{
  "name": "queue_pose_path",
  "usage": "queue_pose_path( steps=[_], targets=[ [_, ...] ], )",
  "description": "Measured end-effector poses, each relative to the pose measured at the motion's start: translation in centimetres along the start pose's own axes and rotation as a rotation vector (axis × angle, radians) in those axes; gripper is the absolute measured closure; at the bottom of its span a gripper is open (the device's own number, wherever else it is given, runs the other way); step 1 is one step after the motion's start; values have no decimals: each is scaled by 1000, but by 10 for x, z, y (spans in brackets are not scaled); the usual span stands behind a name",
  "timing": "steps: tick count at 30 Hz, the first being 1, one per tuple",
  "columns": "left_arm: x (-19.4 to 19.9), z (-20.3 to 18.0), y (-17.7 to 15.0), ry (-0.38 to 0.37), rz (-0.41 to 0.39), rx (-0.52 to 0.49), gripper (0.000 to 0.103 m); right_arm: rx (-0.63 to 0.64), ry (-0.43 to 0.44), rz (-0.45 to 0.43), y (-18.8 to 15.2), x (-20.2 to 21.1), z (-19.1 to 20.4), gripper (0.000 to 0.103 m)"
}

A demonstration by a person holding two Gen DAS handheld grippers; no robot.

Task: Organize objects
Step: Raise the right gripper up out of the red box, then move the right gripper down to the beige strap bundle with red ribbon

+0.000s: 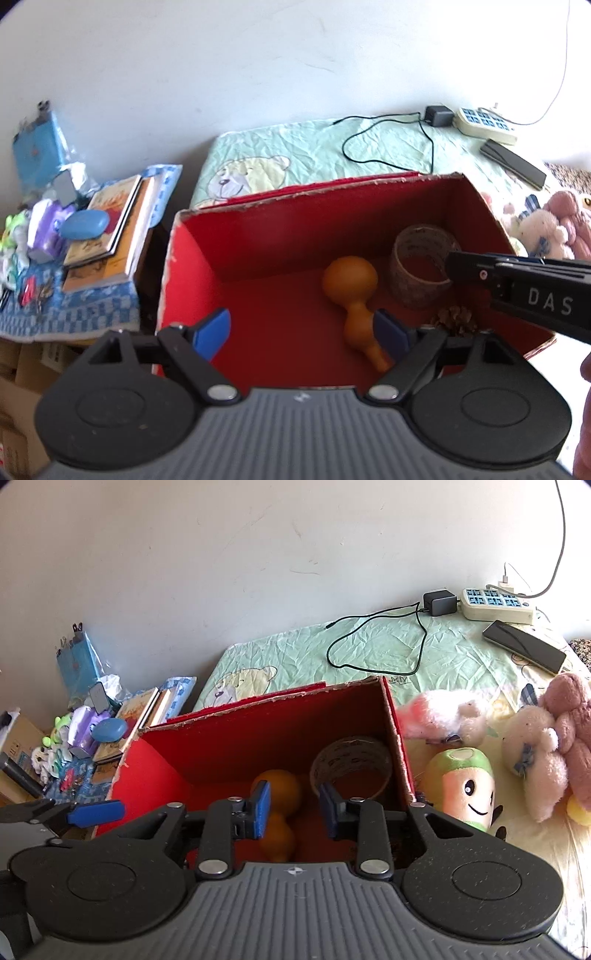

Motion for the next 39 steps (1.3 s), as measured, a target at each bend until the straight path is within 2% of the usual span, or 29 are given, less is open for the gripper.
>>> queue_pose_path(
  steps=[4,5,6,7,13,16,21,28,39],
  targets=[
    [8,-4,-2,24,18,37,16,-22,41,13,1,13,-6,69],
    [8,-6,-2,36,17,34,16,-25,57,9,1,18,-8,66],
    [11,-8,-2,53,16,35,16,-25,72,1,1,22,-9,57],
    [10,-10,-2,66,17,38,16,-19,81,-5,1,26,-11,55],
    [24,-28,-10,95,28,45,15,33,142,-12,0,47,-15,55],
    [31,-35,-13,120,24,41,15,28,172,-10,-3,55,-19,59],
    [43,-44,-21,147,27,48,15,20,227,48,-16,63,-24,59],
    [51,-47,-39,196,72,67,14,-43,302,129,-39,72,-28,59],
    [55,-54,-66,221,120,64,12,-116,291,228,-81,79,-39,59]
  ],
)
Point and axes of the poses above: each gripper's, at about its wrist camera, not at the fingertips, and x roughly against the way its jaws point, z to its left, y to its top, the point moved 10 cm from there along -x, roughly the way its jaws point, and after that the axes turned 12 degrees about -z, right-handed, at the moved point
